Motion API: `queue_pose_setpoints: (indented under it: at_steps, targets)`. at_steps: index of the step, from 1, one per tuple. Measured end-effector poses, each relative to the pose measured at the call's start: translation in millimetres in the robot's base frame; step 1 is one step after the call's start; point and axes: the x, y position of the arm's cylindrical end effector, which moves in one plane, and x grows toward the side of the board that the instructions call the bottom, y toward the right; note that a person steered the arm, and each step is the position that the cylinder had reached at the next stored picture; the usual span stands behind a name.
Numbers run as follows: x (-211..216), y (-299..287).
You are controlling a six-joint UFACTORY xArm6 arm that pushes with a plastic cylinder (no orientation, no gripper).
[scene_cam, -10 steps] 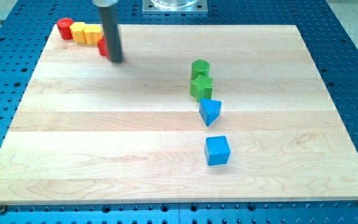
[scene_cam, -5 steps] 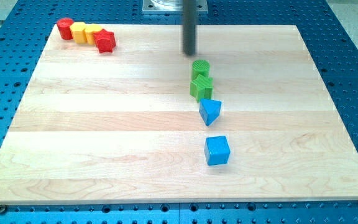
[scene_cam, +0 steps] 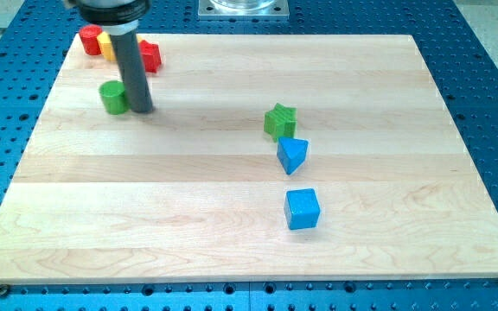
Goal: Move the green circle left to the red star
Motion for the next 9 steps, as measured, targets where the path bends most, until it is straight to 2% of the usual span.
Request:
queue_pose_setpoints:
  at_steps: [1, 2, 3, 4, 5, 6, 8, 9]
  targets:
    - [3, 27]
    - [10, -53]
    - [16, -60]
    - [-27, -56]
    - [20, -48]
    - [36, -68]
    - [-4, -105]
    - [-37, -106]
